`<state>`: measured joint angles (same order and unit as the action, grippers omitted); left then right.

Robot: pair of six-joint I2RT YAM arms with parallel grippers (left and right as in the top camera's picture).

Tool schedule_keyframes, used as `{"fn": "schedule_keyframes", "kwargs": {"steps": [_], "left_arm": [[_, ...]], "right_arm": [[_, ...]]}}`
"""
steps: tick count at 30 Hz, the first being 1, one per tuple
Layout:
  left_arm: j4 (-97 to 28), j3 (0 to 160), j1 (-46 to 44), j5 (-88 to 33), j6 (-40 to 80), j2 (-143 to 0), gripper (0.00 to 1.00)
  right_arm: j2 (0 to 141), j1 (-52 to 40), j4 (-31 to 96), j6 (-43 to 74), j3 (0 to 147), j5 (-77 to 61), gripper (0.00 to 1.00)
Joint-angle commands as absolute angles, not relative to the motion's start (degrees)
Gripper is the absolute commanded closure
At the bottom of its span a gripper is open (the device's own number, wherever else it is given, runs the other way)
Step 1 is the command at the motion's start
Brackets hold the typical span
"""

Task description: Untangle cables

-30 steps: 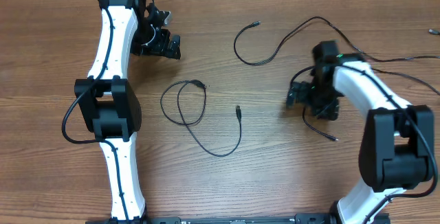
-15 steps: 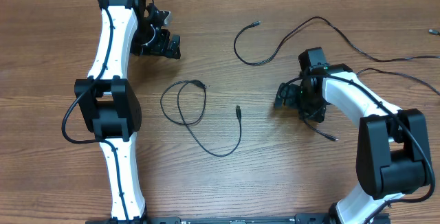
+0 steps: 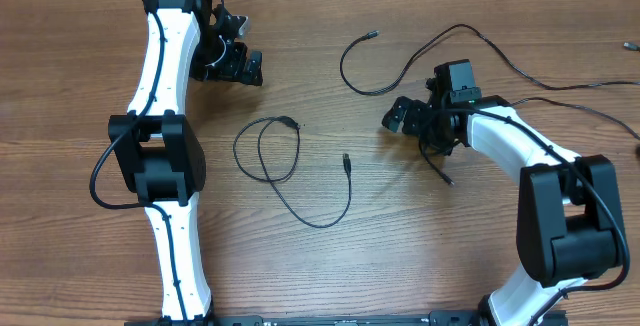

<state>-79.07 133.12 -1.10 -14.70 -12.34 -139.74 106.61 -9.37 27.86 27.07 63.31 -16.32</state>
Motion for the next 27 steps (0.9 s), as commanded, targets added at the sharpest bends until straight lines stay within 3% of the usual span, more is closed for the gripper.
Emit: {"fn": "schedule_keyframes", "kwargs": {"steps": [1,15,20,27], "left_arm": [[-79.02,133.21,-1.19,-14.59,-11.97,-140.14,0.0],[-79.0,133.21,-1.19,-14.59,-11.97,-140.14,0.0],[-79.0,133.21,-1.19,-14.59,-11.97,-140.14,0.0],[-79.02,133.21,-1.19,-14.59,-11.97,-140.14,0.0]], "right_arm": [[107.94,-9.69,24.91,28.77,62.63,-18.7,0.0],[115.83,-20.34,16.43,34.76,62.63,-19.94,0.0],[115.9,-19.68,15.94,40.97,62.63,-16.29,0.0],[115.5,-18.57,20.58,35.66,62.74,-22.57,0.0]]}}
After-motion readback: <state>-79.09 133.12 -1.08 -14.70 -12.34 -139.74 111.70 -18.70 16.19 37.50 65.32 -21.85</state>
